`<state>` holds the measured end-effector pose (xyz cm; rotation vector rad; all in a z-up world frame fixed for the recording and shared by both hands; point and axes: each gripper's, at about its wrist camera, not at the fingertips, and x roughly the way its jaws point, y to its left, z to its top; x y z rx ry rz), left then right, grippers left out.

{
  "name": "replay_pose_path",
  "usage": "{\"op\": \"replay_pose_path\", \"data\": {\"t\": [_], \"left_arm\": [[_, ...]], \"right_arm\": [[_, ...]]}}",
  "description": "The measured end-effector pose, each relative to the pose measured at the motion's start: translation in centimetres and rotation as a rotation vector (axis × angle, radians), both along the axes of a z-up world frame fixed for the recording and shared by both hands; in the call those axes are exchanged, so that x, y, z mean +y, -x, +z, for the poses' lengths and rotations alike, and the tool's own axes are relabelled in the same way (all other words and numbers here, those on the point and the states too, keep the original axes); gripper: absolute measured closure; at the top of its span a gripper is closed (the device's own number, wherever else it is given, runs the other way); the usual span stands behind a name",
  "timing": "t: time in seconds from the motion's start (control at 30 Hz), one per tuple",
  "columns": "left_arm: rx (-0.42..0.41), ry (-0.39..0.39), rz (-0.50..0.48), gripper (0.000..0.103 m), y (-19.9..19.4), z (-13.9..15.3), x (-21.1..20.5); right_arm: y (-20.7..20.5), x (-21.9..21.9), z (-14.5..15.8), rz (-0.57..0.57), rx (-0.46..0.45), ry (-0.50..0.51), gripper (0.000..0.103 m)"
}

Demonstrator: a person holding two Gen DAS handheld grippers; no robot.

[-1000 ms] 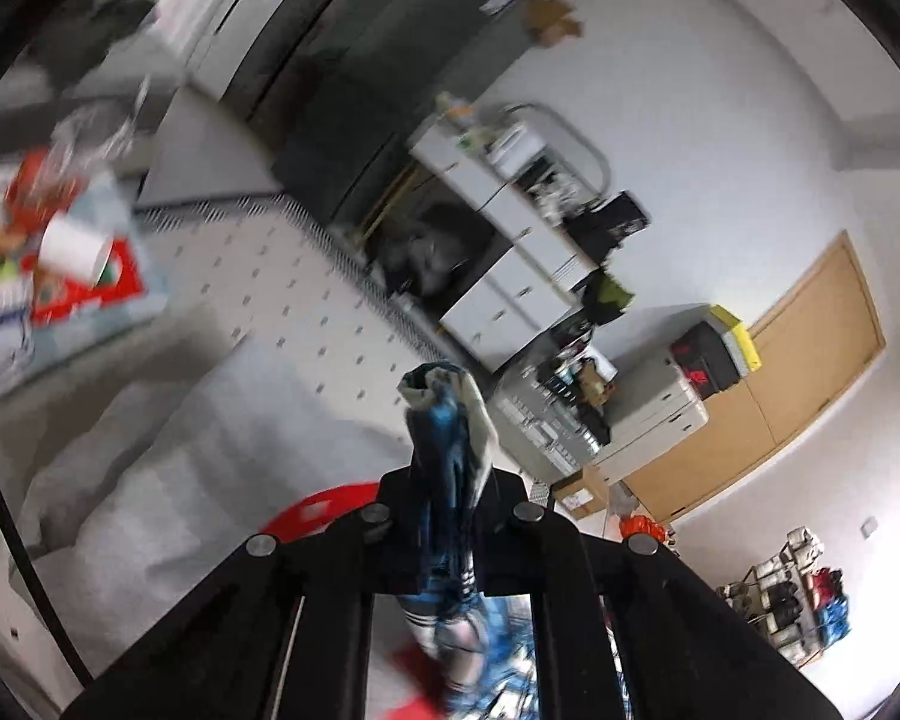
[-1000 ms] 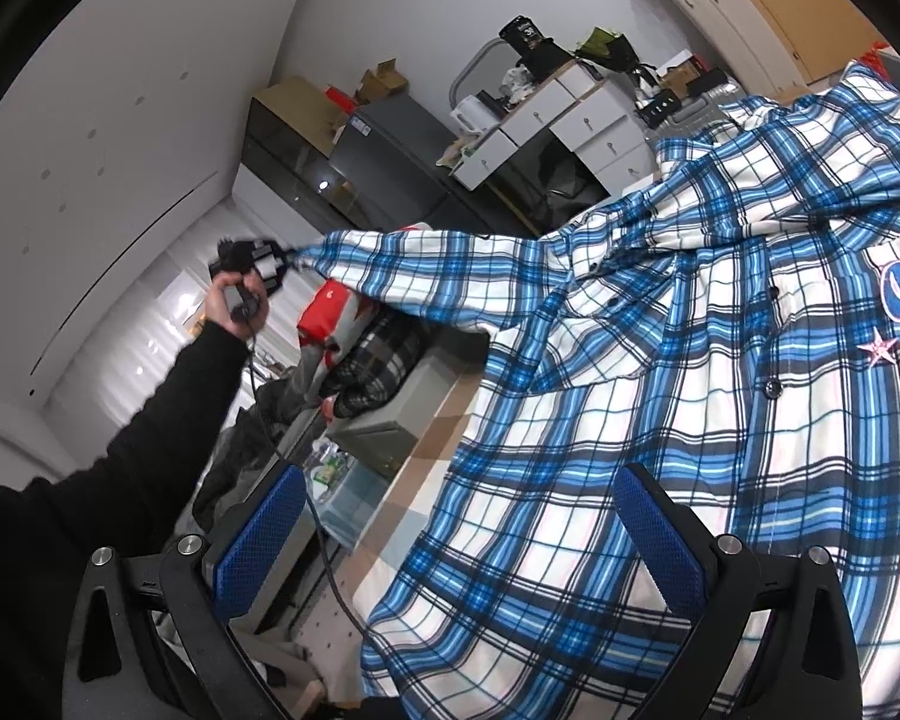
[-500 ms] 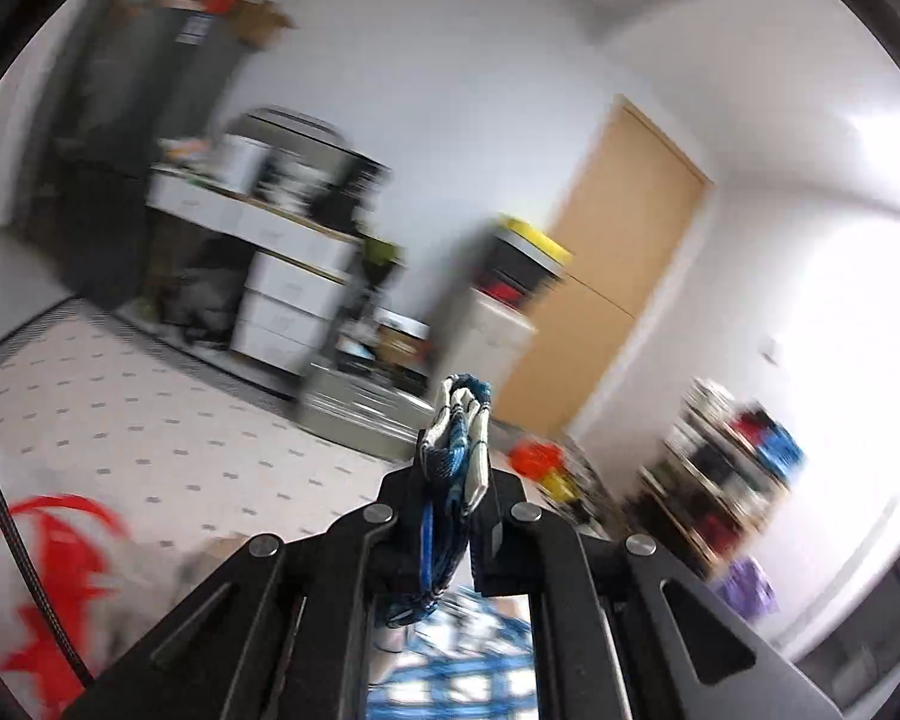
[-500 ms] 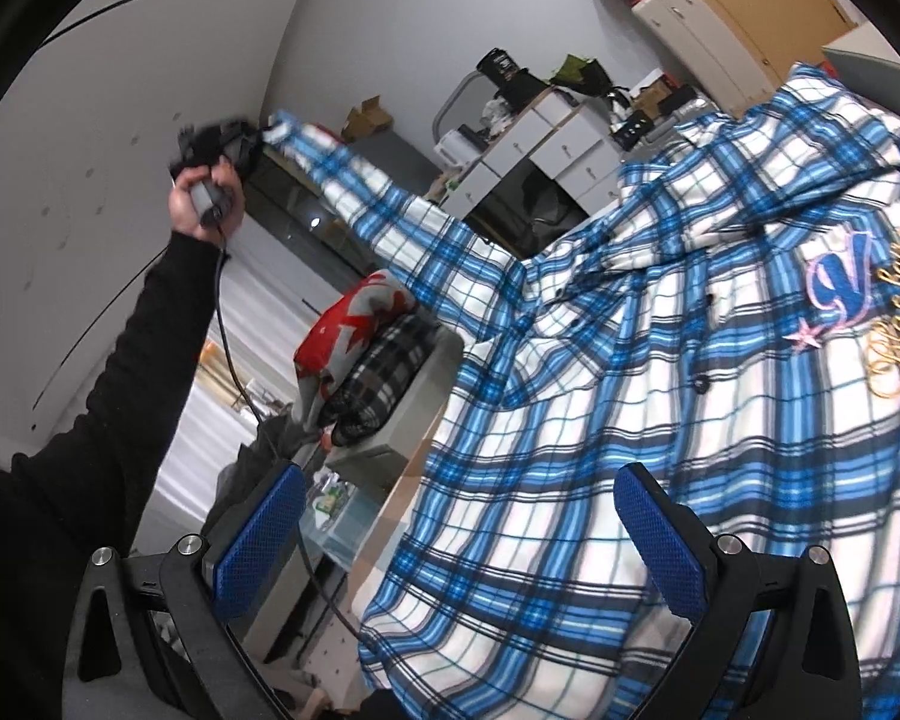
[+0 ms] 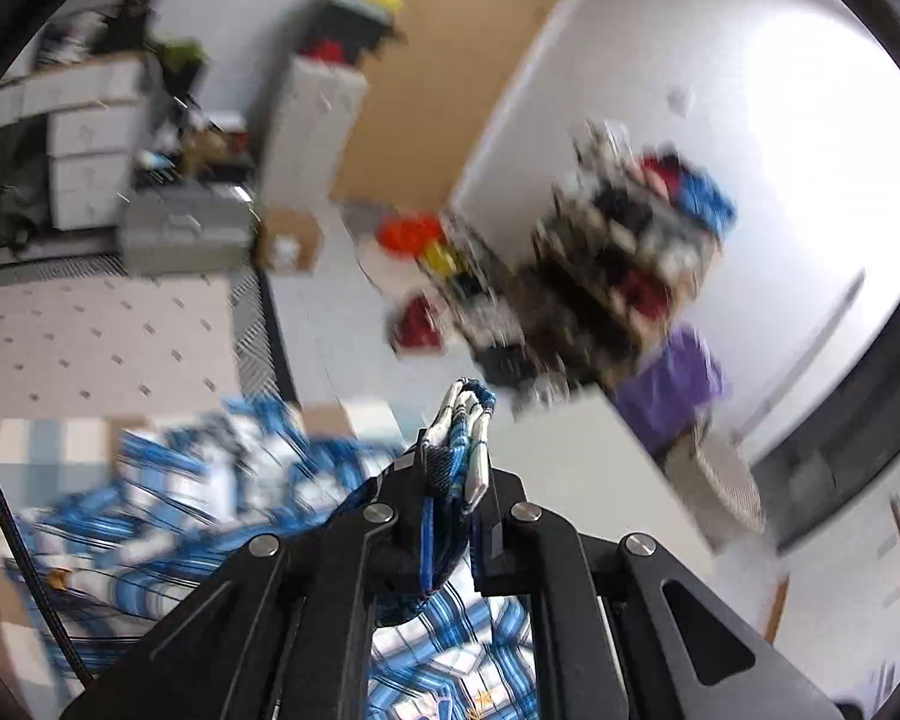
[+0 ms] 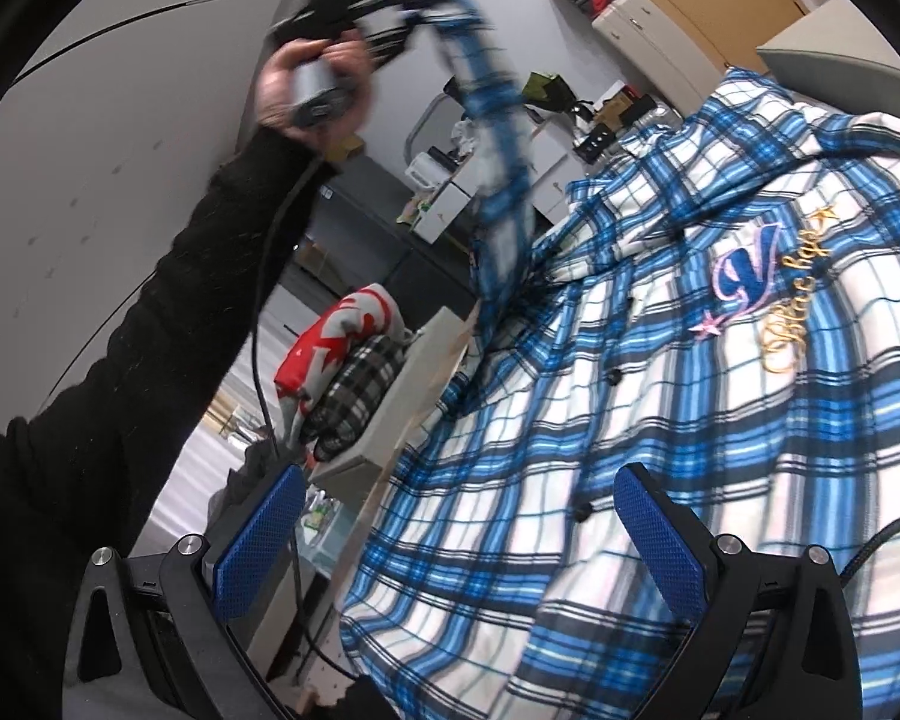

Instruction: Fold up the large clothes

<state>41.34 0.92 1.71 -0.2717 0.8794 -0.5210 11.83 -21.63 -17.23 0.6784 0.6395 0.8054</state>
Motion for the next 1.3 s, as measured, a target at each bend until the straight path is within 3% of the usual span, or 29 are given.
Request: {"op": "replay_pose_path", "data": {"t": [0.17,0.23,0.3,0.37,0.43,0.53,0.6,0.7,0.77,0.8,0.9,1.0,1.13,1.3], "left_arm": [[0.143,-0.161,-0.156,0.1,-0.5,-6.6,-8.1],[0.132,-0.332,-0.283,0.1,0.8,-8.9,-12.1],[0.094,-0.482,-0.347,0.1,2.3,-10.9,-14.7],[0.166,-0.57,-0.444,0.099,3.2,-13.3,-16.5],[0.21,-0.63,-0.483,0.097,4.2,-14.7,-16.8],[0.218,-0.633,-0.516,0.088,6.3,-14.7,-14.8],[0.158,-0.598,-0.517,0.082,8.0,-13.0,-12.1],[0.114,-0.523,-0.493,0.058,9.8,-10.2,-7.6],[0.071,-0.461,-0.427,0.03,11.3,-7.7,-2.9],[0.048,-0.449,-0.394,0.026,11.8,-7.0,-1.1],[0.001,-0.443,-0.278,0.023,13.7,-5.2,5.2],[0.018,-0.507,-0.202,0.023,13.5,-7.0,7.8],[0.085,-0.663,-0.159,0.023,13.3,-11.2,9.6],[0.115,-0.744,-0.171,0.023,13.2,-14.6,8.9]], "right_arm": [[-0.2,-0.9,-0.8,-0.011,0.03,-0.022,0.0],[-0.4,-1.2,-1.1,-0.016,0.043,-0.034,0.0],[-0.5,-1.3,-1.4,-0.02,0.051,-0.039,0.0],[-0.4,-1.4,-1.6,-0.02,0.057,-0.035,0.0],[-0.4,-1.5,-1.6,-0.021,0.064,-0.032,0.0],[-0.5,-1.6,-1.4,-0.022,0.071,-0.021,0.0],[-0.6,-1.8,-1.3,-0.024,0.073,-0.019,0.0],[-0.8,-2.0,-1.3,-0.027,0.083,-0.012,0.0],[-1.1,-1.9,-1.0,-0.036,0.087,0.011,0.0],[-1.3,-1.8,-0.7,-0.039,0.086,0.024,0.0],[-1.8,-1.7,1.1,-0.055,0.042,0.09,0.0],[-3.1,-1.7,3.9,-0.08,-0.015,0.195,0.0],[-7.6,-0.8,8.0,-0.144,-0.085,0.452,0.0],[-17.3,2.4,9.8,-0.09,-0.133,0.768,0.0]]}}
